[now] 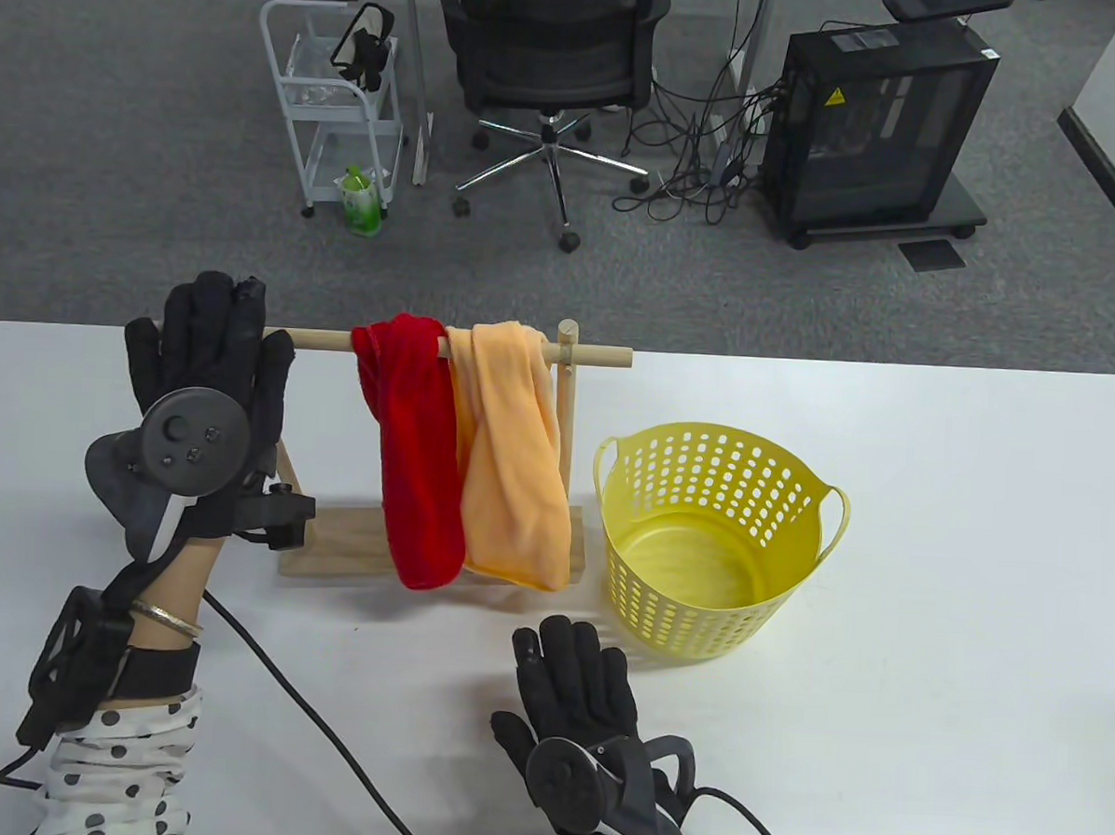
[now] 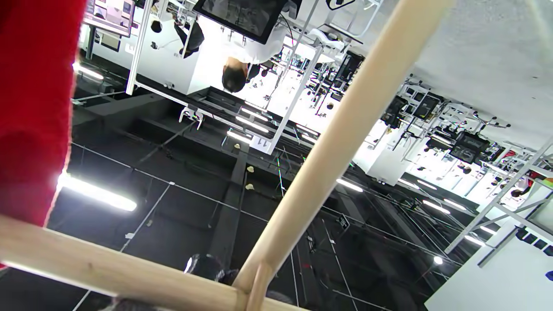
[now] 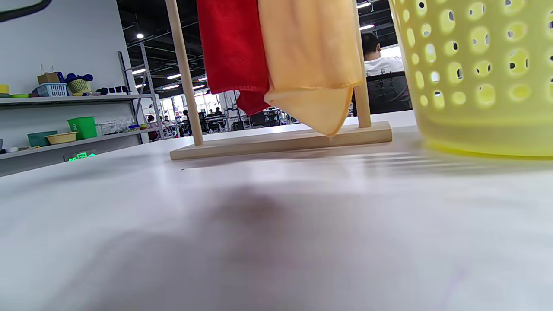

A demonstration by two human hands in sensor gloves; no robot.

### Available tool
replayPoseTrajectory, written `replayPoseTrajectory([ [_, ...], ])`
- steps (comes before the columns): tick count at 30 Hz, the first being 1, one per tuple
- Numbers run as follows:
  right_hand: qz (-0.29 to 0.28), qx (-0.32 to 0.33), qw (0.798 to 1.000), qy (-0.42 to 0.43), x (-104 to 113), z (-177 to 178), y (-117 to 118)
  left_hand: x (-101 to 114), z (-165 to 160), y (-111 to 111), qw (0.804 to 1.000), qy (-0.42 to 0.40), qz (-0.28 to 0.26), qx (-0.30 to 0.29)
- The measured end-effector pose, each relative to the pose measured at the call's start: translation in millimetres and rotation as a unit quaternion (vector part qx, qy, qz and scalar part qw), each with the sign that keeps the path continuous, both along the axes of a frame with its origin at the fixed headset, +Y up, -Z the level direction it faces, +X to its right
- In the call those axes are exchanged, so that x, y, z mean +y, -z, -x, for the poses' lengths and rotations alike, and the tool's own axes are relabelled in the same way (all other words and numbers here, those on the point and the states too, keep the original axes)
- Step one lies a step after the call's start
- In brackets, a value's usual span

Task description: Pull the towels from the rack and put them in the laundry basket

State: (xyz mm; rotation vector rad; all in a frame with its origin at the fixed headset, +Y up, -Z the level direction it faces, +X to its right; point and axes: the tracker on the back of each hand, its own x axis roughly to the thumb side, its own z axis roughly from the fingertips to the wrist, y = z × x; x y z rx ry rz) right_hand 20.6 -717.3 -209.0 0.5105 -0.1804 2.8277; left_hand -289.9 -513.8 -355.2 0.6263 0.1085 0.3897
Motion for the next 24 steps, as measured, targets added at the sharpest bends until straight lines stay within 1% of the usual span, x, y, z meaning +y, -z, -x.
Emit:
replayPoseTrajectory([
  [5, -0.01, 0.0, 1.0, 0.003, 0, 0, 0, 3, 0, 2, 1.0, -0.02, -0.008, 0.004],
  [9, -0.022, 0.013, 1.0, 0.011, 4, 3, 0, 5, 1, 3, 1.0, -0.019, 0.005, 0.003],
  [13, -0.06, 0.029, 0.998, 0.021, 22, 6, 5, 5, 1, 1, 1.0, -0.013, 0.005, 0.002],
  [15, -0.083, 0.034, 0.996, 0.016, 40, 6, 10, 4, 1, 1, 1.0, -0.011, 0.006, 0.002],
  [17, -0.117, 0.042, 0.992, 0.023, 65, 6, 16, 4, 1, 1, 1.0, -0.011, 0.004, 0.001],
  [18, -0.131, 0.042, 0.99, 0.025, 75, 6, 18, 4, 1, 1, 1.0, -0.01, 0.003, 0.001],
  [20, -0.167, 0.04, 0.985, 0.03, 103, 7, 25, 3, 0, 0, 1.0, -0.007, 0.001, 0.003],
  [23, -0.198, 0.031, 0.979, 0.038, 137, 11, 39, 3, 0, 0, 1.0, -0.005, 0.002, 0.004],
  [24, -0.205, 0.029, 0.978, 0.04, 145, 13, 43, 3, 0, 0, 1.0, -0.005, 0.002, 0.004],
])
